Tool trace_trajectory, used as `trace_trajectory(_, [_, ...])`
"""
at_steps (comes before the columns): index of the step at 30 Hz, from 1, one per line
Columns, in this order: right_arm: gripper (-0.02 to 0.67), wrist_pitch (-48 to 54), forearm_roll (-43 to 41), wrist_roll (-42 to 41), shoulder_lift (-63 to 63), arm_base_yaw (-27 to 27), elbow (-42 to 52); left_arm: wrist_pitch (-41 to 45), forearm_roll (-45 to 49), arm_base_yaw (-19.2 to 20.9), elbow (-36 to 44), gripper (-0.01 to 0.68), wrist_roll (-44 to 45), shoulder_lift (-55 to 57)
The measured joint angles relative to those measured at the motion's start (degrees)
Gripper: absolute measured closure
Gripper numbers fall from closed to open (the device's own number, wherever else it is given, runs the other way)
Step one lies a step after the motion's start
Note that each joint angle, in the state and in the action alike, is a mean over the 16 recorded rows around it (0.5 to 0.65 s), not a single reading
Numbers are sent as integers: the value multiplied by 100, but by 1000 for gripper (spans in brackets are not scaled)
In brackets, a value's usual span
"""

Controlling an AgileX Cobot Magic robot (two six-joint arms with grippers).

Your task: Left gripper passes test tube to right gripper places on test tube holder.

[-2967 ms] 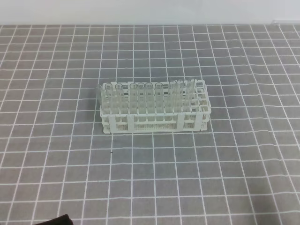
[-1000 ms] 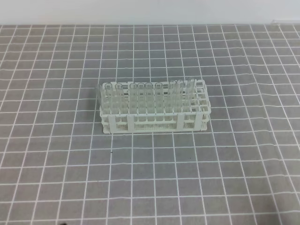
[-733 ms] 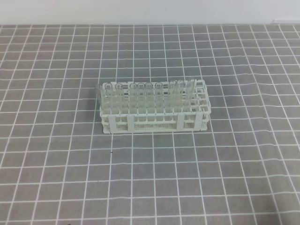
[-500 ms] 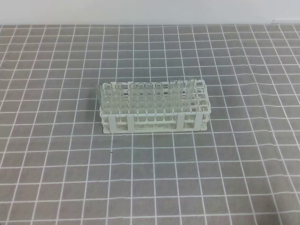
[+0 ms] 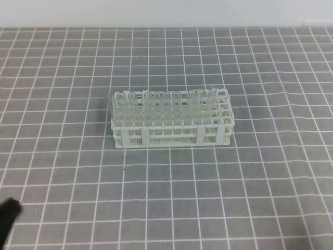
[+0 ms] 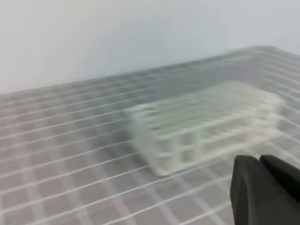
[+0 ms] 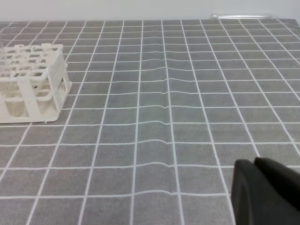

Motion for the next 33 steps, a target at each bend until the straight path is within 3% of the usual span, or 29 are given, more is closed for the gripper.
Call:
trace_trajectory(6, [662, -4, 0, 0, 4, 0, 0, 166, -181, 1661, 157, 675, -178, -393])
trace_trajectory(12, [662, -11, 0, 0, 7, 0, 0, 313, -253, 2613, 395, 675, -216, -643])
trace_trajectory(19, [662, -17, 0, 0, 9, 0, 0, 563, -92, 2944, 611, 675, -197, -656])
trace_trajectory(33, [662, -20, 0, 0, 10, 0, 0, 1022, 138, 2977, 612, 675, -187, -647])
